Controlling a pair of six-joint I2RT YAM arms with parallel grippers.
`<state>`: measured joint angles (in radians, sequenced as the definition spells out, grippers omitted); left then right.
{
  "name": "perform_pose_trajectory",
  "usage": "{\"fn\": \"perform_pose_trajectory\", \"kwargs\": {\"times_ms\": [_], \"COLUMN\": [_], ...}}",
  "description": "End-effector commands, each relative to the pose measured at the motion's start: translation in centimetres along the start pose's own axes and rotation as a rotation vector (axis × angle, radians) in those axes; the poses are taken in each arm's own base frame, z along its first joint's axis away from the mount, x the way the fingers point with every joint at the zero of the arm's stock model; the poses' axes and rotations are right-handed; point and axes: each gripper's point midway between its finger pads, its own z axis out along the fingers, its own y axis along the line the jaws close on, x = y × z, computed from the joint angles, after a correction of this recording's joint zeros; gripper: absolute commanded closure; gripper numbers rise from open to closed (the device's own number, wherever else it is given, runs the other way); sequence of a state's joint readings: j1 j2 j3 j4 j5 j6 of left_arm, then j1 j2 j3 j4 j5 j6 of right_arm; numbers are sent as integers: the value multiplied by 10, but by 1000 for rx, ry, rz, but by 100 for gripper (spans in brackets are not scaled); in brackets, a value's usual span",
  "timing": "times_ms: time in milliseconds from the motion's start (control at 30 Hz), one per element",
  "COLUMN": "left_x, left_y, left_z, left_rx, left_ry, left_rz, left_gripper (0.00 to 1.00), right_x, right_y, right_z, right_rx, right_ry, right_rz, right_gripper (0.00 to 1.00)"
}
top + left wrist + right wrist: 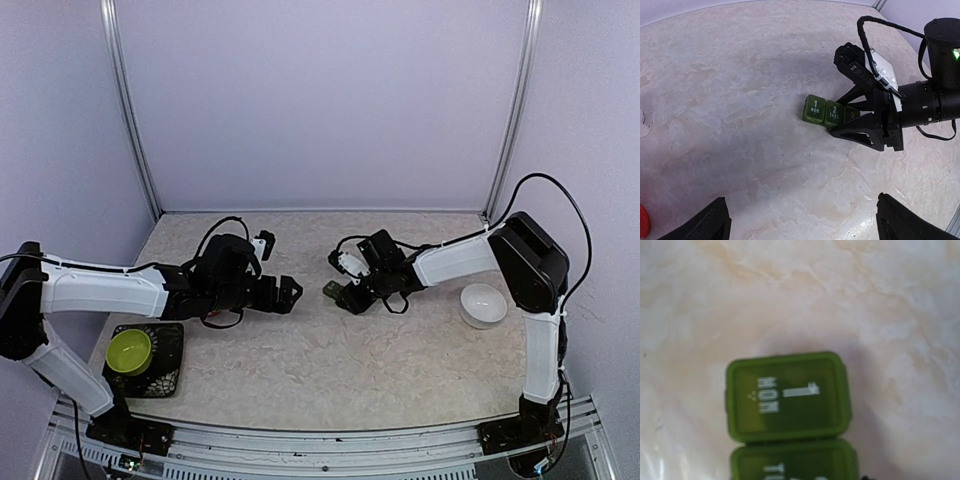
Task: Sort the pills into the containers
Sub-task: Pick up the pill container from the center of the board, then open the lid of the pill container.
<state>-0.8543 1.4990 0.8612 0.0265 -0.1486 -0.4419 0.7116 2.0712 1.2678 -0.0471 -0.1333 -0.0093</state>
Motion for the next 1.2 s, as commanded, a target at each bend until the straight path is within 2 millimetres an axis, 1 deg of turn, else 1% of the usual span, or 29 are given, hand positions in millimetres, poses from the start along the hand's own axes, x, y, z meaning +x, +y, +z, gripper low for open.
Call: {"fn": "perform_pose_trajectory", "kwargs": {"times_ms": [0, 100, 233, 467, 600, 700, 900, 1067, 1167], "left_x": [1, 4, 3, -3, -6, -11, -14, -17, -18], "left_y": [-1, -1, -9, -44, -68, -81, -100, -110, -118], "left_z": [-2, -2, -7, -28, -46, -59, -72, -83, -88], "left_rx": [6, 15, 72, 275, 415, 491, 592, 663, 715], "left_ry": [-18, -17, -43, -130, -182, -225, -258, -302, -318], "left_rz": [-5, 6, 31, 111, 151, 183, 262, 297, 307], "left_gripper": [1, 1, 1, 1, 1, 1, 1, 1, 1], "right_x": [-4, -14, -33, -48, -50, -49, -41, -42, -40], "right_y": [5, 13, 31, 62, 79, 90, 115, 131, 139], "right_z": [0, -14, -46, -109, -141, -161, -192, -219, -230], "right_rx": [-23, -65, -150, -288, -365, -399, -497, -586, -626], "right_ry": [-17, -55, -129, -237, -284, -312, -339, -399, -423], "right_rz": [-16, -20, -31, -49, -54, -70, -102, -101, -109], "right_gripper": [51, 52, 53, 54, 55, 55, 56, 56, 56]}}
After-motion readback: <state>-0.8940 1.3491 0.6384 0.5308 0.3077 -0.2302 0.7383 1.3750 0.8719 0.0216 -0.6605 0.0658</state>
